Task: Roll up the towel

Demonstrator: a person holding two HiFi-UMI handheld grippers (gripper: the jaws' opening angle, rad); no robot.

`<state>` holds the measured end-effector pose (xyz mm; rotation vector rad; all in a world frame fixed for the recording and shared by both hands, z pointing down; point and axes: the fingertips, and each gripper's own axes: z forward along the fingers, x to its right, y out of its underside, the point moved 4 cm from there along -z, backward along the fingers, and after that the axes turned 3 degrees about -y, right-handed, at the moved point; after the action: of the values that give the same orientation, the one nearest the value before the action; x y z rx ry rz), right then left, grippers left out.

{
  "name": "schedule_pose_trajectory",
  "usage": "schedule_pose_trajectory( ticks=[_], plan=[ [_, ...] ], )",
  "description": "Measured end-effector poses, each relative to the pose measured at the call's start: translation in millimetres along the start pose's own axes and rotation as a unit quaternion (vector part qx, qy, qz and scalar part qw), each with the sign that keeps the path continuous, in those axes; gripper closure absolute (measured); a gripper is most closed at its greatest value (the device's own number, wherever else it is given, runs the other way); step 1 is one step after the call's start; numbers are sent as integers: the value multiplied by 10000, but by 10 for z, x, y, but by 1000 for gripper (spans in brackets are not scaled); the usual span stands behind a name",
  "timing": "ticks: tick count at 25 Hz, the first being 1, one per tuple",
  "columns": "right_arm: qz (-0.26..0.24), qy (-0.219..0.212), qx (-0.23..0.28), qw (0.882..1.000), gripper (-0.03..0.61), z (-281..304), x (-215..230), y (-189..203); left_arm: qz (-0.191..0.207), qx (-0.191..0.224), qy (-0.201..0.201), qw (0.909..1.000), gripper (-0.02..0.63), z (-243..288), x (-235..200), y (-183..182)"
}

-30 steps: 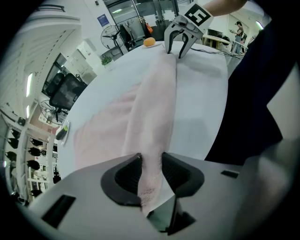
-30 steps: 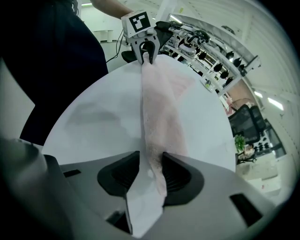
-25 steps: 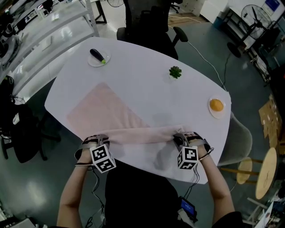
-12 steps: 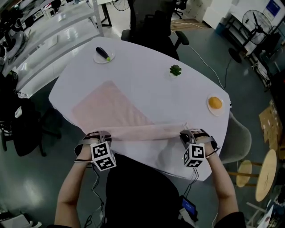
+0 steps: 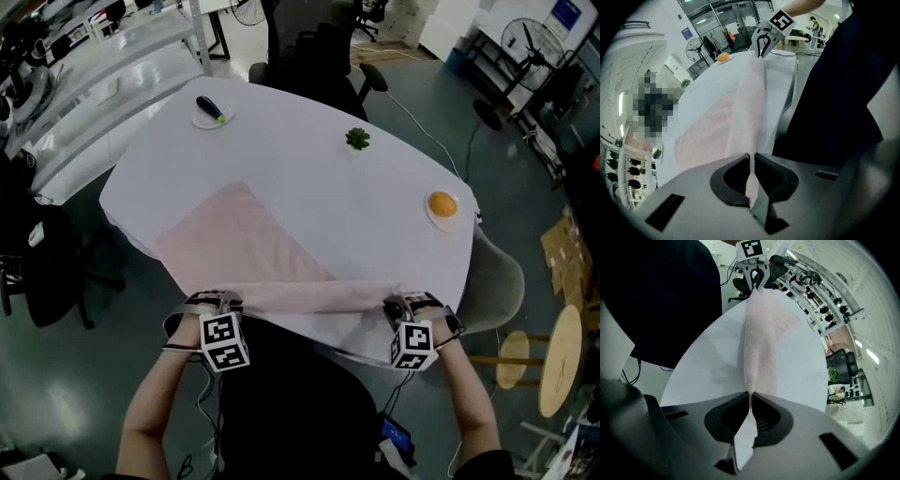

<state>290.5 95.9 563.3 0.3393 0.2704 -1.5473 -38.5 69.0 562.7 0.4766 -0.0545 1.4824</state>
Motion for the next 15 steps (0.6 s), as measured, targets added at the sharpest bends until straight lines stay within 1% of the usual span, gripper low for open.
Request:
schedule_pose_trajectory(
  ticks=[4, 6, 11, 15],
  plan=[
    [-40, -126, -56, 9999, 549, 73, 6, 14, -88, -26, 43, 9999, 572, 47, 6, -2],
    [-33, -263, -24, 9996, 549, 84, 29, 24, -75, -14, 65, 9999, 572, 37, -9, -6],
    [398, -750, 197, 9962, 543, 6, 223, 30, 35, 3, 103, 9999, 572, -51, -169, -42],
    [705, -978, 272, 9923, 536, 19, 511, 53, 88, 6, 79, 9999, 572, -42, -411, -71]
  ],
)
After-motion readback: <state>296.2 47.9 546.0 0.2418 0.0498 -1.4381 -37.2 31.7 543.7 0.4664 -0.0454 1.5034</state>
